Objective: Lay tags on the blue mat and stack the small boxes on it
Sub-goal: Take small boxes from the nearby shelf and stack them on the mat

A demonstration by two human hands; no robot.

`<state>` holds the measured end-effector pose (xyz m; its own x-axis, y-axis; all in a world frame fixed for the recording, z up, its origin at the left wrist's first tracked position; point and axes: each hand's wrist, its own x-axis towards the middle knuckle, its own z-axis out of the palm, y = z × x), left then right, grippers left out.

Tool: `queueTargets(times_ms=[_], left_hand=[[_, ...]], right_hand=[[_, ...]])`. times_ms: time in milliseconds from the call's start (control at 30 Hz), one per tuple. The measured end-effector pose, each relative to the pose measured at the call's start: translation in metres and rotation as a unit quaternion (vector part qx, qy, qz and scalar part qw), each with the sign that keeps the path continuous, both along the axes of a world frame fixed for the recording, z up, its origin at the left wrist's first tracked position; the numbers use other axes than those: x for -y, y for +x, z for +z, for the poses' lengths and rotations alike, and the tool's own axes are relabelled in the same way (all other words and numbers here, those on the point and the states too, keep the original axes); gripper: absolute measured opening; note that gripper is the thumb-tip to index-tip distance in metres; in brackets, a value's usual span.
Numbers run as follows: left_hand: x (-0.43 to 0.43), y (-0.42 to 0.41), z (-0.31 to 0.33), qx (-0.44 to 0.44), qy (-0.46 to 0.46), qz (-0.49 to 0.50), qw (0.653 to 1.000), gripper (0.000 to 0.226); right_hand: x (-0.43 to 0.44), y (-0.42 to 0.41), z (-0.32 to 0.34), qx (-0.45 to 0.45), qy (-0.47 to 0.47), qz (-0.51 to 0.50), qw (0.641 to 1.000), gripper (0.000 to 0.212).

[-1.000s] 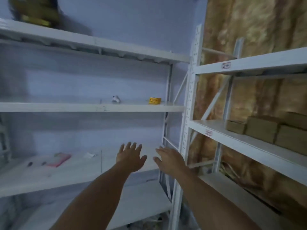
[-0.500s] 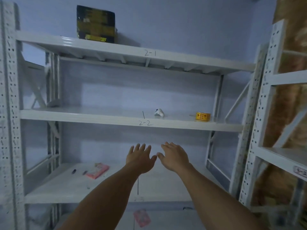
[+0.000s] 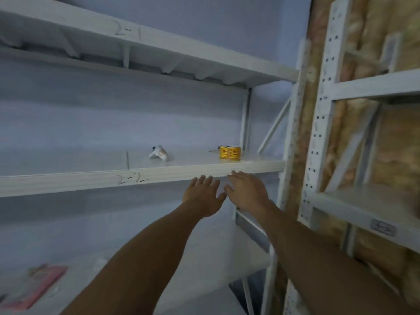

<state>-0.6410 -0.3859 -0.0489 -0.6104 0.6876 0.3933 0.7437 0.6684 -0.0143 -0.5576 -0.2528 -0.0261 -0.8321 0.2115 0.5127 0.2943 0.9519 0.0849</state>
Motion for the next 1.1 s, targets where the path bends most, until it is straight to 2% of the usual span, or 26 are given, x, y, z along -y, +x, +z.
queueTargets(times_ms=[167, 233, 367, 433, 600, 767, 833, 967, 1100], left_hand=[[-0.120, 0.047, 0.011, -0.063, 0.029, -0.190, 0.979, 0.058], [-0.162, 0.071, 0.012, -0.086, 0.033, -0.255, 0.963, 0.064], [-0.222, 0.131, 0.015, -0.057, 0.086, -0.389, 0.916, 0.070], [-0.244, 0.162, 0.017, -0.025, 0.085, -0.439, 0.894, 0.079], [-0.293, 0.213, 0.029, 0.150, 0.070, -0.459, 0.873, 0.058], [-0.342, 0.228, 0.030, 0.285, 0.073, -0.456, 0.840, 0.065], [-0.357, 0.236, 0.030, 0.292, 0.074, -0.474, 0.828, 0.066], [-0.362, 0.252, 0.024, 0.212, 0.051, -0.491, 0.843, 0.046], [-0.371, 0.250, 0.019, 0.206, 0.049, -0.474, 0.855, 0.046]], right_hand=[[-0.074, 0.084, 0.003, -0.055, 0.040, -0.134, 0.989, 0.037], [-0.096, 0.126, 0.004, -0.059, 0.041, -0.205, 0.976, 0.038], [-0.129, 0.210, 0.009, -0.066, 0.055, -0.341, 0.936, 0.041], [-0.135, 0.247, 0.014, -0.081, 0.041, -0.404, 0.910, 0.041], [-0.160, 0.303, 0.016, -0.117, -0.032, -0.502, 0.856, 0.043], [-0.187, 0.319, 0.002, -0.142, -0.097, -0.516, 0.840, 0.044], [-0.195, 0.321, -0.004, -0.138, -0.110, -0.508, 0.843, 0.042], [-0.208, 0.321, -0.018, -0.117, -0.105, -0.482, 0.862, 0.039], [-0.216, 0.323, -0.024, -0.133, -0.112, -0.498, 0.849, 0.042]])
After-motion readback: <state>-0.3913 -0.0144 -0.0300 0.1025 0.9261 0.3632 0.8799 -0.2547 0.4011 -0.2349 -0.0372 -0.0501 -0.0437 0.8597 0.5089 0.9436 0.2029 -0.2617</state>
